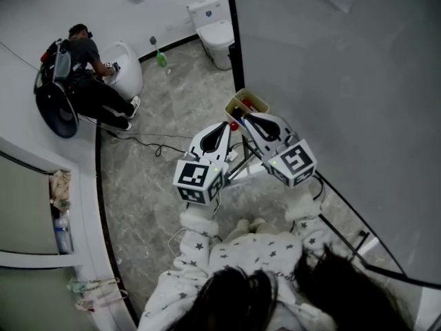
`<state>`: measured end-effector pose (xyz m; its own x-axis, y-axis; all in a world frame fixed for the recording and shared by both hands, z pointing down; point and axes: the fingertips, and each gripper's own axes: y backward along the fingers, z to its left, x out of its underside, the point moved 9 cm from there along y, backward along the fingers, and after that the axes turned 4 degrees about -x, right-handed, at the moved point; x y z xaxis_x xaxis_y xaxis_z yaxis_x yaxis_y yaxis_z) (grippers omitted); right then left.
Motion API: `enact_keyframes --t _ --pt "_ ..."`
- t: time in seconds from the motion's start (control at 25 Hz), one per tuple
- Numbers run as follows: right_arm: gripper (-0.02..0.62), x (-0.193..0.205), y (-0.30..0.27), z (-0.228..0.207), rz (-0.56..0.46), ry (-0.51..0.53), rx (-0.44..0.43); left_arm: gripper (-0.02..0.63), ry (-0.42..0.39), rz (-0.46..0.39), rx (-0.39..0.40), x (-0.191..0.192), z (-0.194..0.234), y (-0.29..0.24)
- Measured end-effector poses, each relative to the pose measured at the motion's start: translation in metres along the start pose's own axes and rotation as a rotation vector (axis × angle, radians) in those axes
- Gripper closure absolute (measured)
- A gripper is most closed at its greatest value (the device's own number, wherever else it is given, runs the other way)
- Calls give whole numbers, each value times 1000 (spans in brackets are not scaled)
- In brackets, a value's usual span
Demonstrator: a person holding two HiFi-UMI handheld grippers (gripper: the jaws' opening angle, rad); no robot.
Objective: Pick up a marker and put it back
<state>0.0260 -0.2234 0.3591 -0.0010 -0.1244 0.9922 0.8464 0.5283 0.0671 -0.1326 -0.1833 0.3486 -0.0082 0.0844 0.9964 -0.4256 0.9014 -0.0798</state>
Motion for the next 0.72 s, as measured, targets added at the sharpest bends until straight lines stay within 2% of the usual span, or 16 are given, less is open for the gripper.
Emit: enact_keyframes --t 0.08,0.16,0.24,0.44,0.72 --pt "586 4 0 -3 -11 -24 21 604 -2 2 15 0 2 -4" --pt "511 8 -1 -5 -27 -54 30 604 -1 3 26 2 4 -6" --pt "488 13 -2 -5 -19 -57 38 604 0 6 35 3 5 -9" --pt "456 34 -3 -6 15 -62 47 604 1 5 50 14 6 -14" --pt "456 61 -14 -12 38 -30 59 604 -9 8 47 41 13 -21"
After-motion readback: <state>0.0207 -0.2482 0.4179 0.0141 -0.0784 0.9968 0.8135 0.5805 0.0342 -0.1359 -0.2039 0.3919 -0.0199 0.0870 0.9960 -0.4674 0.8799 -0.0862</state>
